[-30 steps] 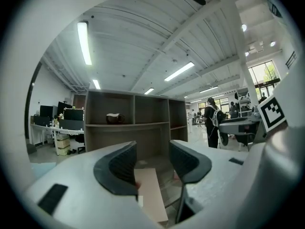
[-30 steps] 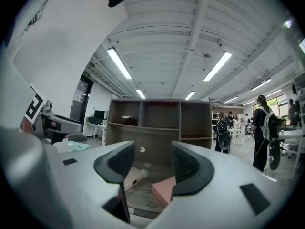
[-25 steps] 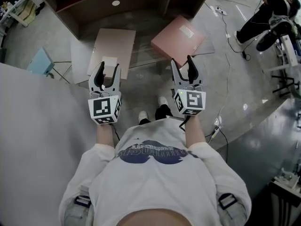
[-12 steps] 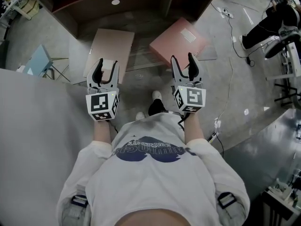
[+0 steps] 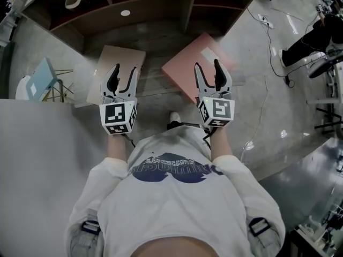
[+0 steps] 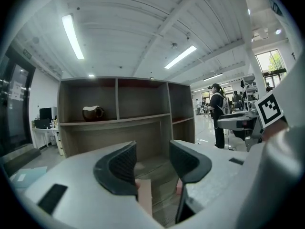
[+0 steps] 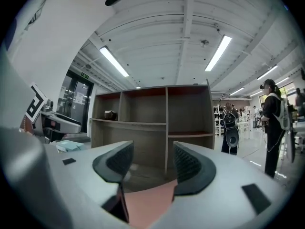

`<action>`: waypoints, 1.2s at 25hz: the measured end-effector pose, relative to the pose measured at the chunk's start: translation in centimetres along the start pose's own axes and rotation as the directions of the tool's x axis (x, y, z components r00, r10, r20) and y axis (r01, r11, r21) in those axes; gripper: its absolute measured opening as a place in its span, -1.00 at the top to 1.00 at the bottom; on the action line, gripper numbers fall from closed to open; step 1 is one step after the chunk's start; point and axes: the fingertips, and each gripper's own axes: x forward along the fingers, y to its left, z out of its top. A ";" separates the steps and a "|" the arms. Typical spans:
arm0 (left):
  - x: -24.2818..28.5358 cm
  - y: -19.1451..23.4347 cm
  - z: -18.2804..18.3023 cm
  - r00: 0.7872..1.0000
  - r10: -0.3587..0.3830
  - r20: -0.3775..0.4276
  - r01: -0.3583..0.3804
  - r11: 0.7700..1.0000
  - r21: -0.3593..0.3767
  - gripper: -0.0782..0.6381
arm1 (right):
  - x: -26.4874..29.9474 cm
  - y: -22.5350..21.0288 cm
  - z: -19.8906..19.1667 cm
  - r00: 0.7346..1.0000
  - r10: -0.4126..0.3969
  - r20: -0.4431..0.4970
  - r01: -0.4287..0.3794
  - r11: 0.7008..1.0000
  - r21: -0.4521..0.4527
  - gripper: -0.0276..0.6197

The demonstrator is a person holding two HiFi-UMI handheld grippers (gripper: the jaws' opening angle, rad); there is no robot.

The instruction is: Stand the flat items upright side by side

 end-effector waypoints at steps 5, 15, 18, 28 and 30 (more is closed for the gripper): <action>3.7 -2.1 0.4 1.000 -0.003 -0.024 0.003 1.000 0.003 0.23 | 1.8 -3.2 -0.1 1.000 0.016 -0.010 -0.016 1.000 -0.004 0.13; 8.6 -4.3 -2.1 0.989 -0.073 -0.126 0.073 0.997 -0.006 0.17 | 3.5 -6.6 -2.8 0.997 -0.002 -0.071 0.003 1.000 0.022 0.08; 9.8 -4.3 -2.6 0.981 -0.121 -0.153 0.122 0.993 -0.004 0.16 | 3.9 -6.8 -3.6 0.995 -0.024 -0.094 0.028 0.999 0.037 0.08; 14.4 -6.4 -7.8 0.852 -0.398 -0.339 0.415 0.910 -0.024 0.14 | 3.3 -6.5 -6.7 0.977 -0.148 -0.154 0.174 0.969 0.174 0.07; 15.3 -7.6 -9.5 0.798 -0.455 -0.395 0.480 0.876 -0.038 0.13 | 2.8 -6.7 -7.6 0.972 -0.158 -0.172 0.197 0.951 0.239 0.00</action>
